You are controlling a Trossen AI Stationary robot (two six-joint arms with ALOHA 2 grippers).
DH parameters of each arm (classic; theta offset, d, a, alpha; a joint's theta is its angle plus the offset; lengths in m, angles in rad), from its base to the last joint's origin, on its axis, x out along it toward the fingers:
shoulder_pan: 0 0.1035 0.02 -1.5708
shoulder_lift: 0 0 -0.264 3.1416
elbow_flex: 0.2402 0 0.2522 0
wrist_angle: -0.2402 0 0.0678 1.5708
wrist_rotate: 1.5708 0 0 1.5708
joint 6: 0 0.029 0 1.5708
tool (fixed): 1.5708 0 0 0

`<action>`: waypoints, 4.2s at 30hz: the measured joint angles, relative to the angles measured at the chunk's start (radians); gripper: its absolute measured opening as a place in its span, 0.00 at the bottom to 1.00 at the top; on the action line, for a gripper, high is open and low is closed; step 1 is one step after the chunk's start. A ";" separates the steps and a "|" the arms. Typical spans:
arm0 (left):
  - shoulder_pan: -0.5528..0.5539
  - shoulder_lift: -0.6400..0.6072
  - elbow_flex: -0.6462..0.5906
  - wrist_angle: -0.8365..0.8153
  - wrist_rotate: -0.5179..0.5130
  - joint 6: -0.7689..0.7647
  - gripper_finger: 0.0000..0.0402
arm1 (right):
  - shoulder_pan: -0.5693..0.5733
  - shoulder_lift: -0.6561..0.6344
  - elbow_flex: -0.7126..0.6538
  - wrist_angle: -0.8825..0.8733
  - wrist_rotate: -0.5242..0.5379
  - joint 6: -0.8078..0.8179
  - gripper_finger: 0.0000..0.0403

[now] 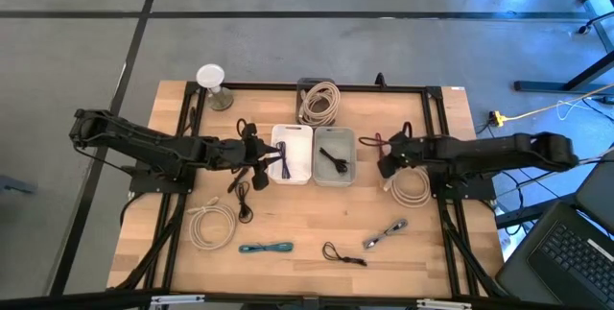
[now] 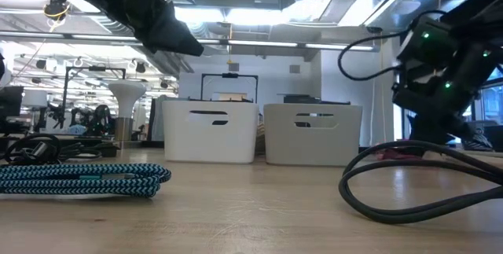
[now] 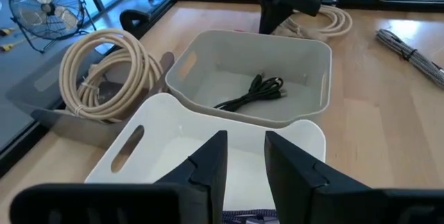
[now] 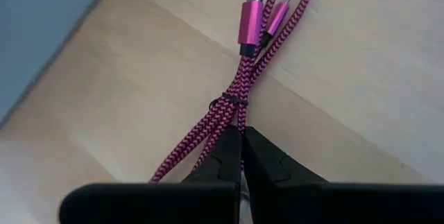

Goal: Pick & Place USB Port
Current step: Put the pink patterned charger cable into the white bin

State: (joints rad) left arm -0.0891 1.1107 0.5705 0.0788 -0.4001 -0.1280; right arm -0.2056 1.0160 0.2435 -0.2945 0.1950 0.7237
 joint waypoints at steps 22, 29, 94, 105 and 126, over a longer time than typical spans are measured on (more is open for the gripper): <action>0.000 0.000 0.000 -0.009 0.002 0.000 0.22 | -0.027 0.057 0.147 -0.024 -0.013 -0.131 0.37; 0.000 0.000 0.000 -0.009 0.002 0.000 0.21 | -0.027 0.058 0.147 -0.033 -0.013 -0.134 0.44; 0.000 0.105 0.001 0.559 0.295 0.282 0.25 | 0.342 0.478 0.783 0.511 -0.189 -0.688 0.01; 0.001 0.099 0.001 0.571 0.395 0.282 0.35 | 0.343 0.527 0.828 0.488 -0.201 -0.710 0.01; -0.001 0.099 0.000 0.640 0.468 0.293 0.35 | 0.340 0.528 0.827 0.515 -0.196 -0.728 0.00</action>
State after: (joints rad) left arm -0.0902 1.2098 0.5705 0.7191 0.0684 0.1654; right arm 0.1341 1.5439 1.0710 0.2202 -0.0007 -0.0044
